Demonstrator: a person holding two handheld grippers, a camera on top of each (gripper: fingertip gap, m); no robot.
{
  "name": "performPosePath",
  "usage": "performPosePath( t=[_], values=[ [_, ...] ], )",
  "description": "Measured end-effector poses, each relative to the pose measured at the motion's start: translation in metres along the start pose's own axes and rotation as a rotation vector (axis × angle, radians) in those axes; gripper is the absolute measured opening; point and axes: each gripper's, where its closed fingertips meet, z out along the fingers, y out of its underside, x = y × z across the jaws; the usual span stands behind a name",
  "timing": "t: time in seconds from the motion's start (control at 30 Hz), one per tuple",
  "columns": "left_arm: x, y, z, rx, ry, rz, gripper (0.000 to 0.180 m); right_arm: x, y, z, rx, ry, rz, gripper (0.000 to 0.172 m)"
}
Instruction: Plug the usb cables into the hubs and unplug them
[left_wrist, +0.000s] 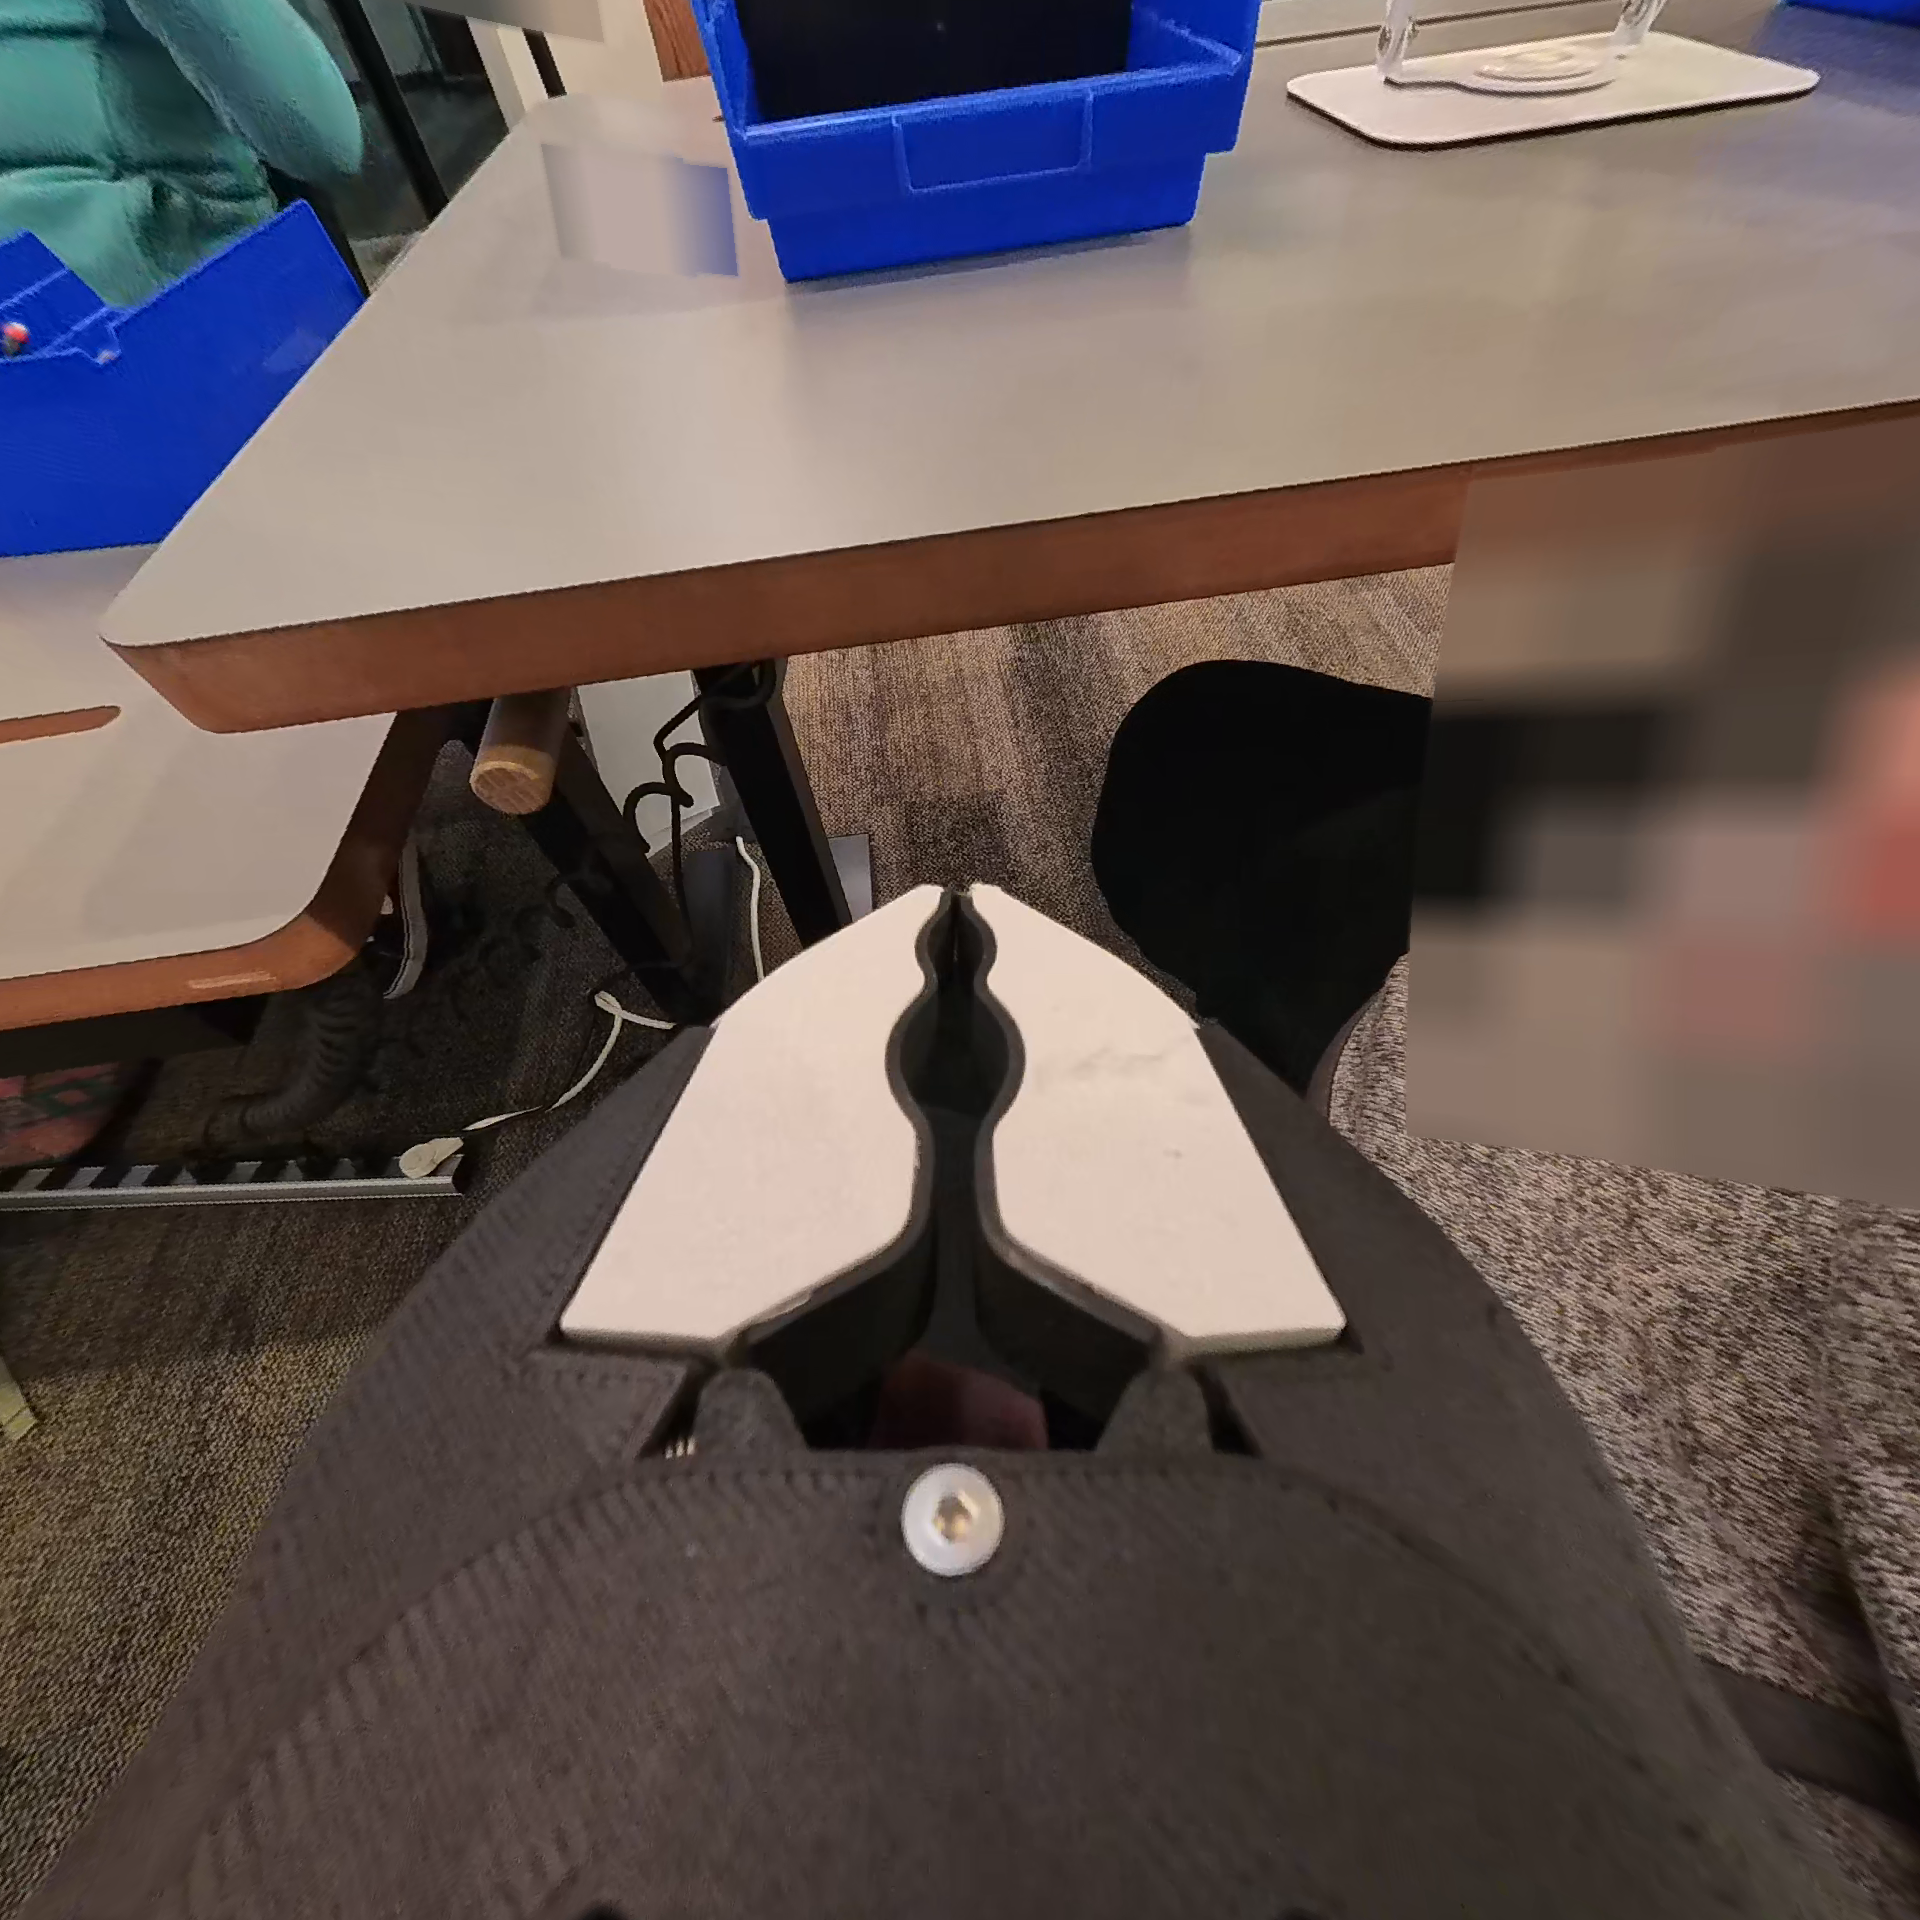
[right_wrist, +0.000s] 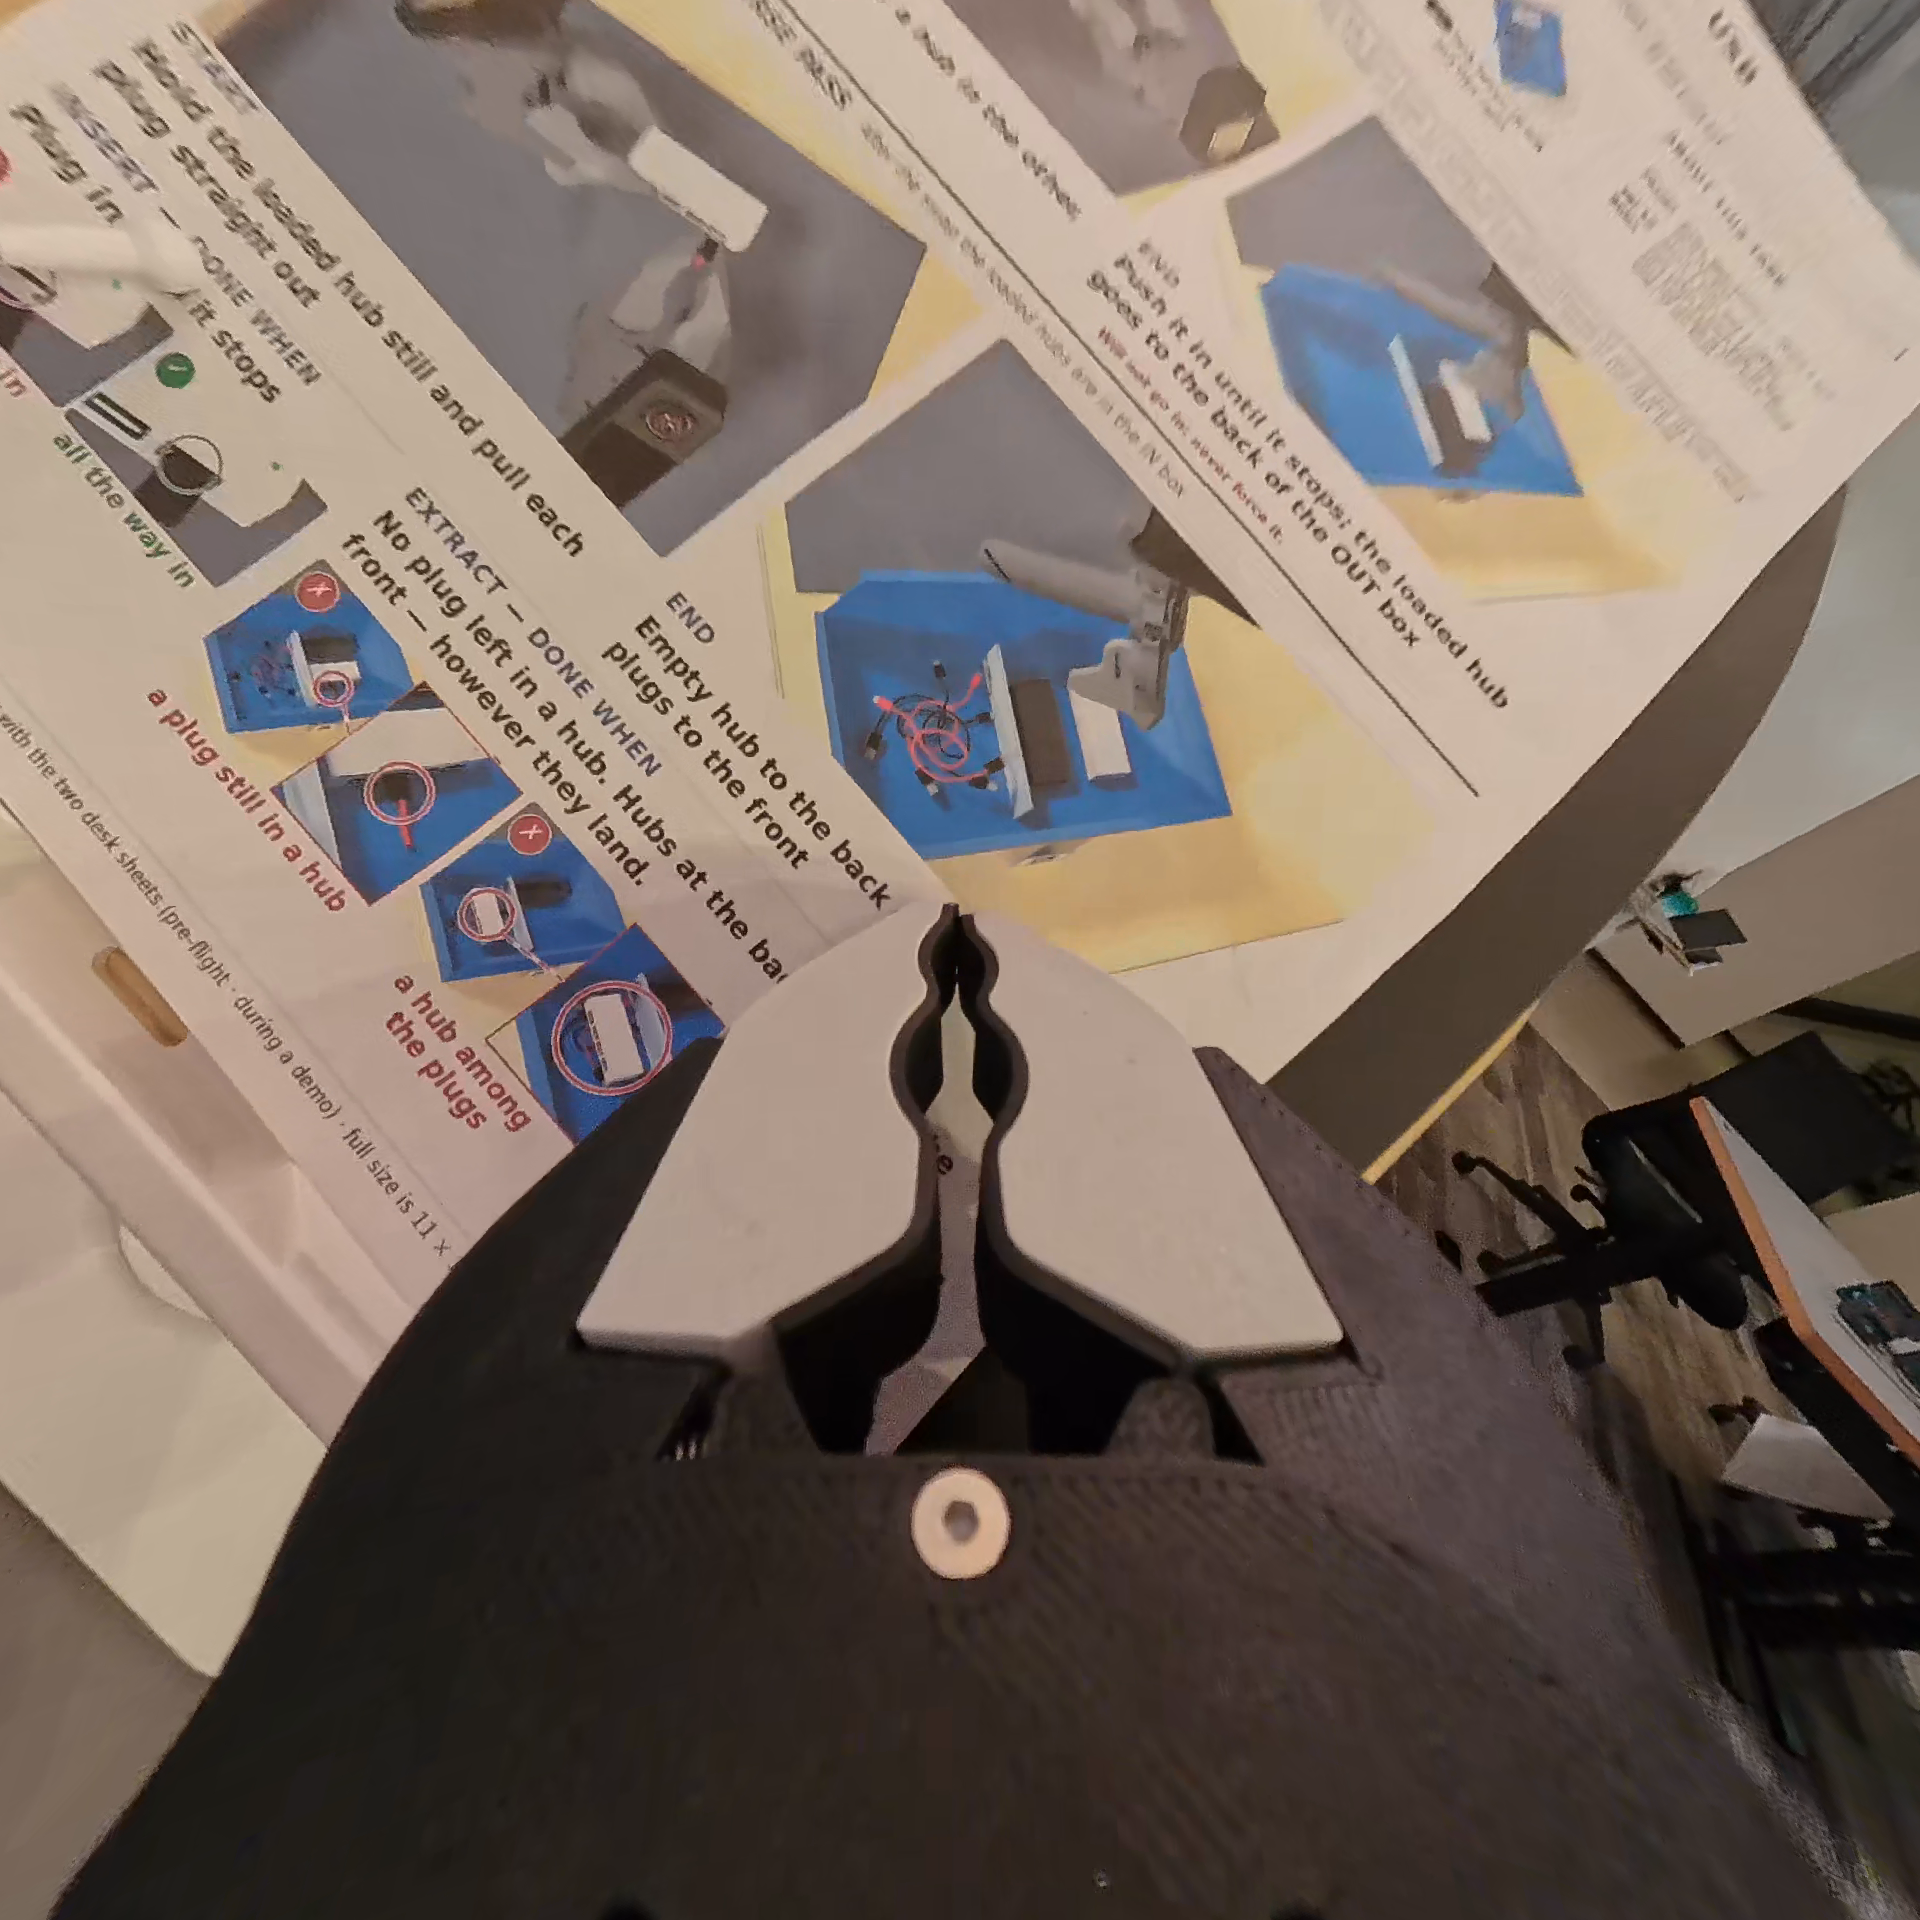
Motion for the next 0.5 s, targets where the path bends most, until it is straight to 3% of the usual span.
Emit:
performPosePath(
  t=[0.5],
  values=[
    [0.0019,0.0020,0.0016,-0.005,0.007,0.005,0.000,-0.0027,-0.0013,0.0023,0.008,0.004,-0.005,0.000]
  ],
)
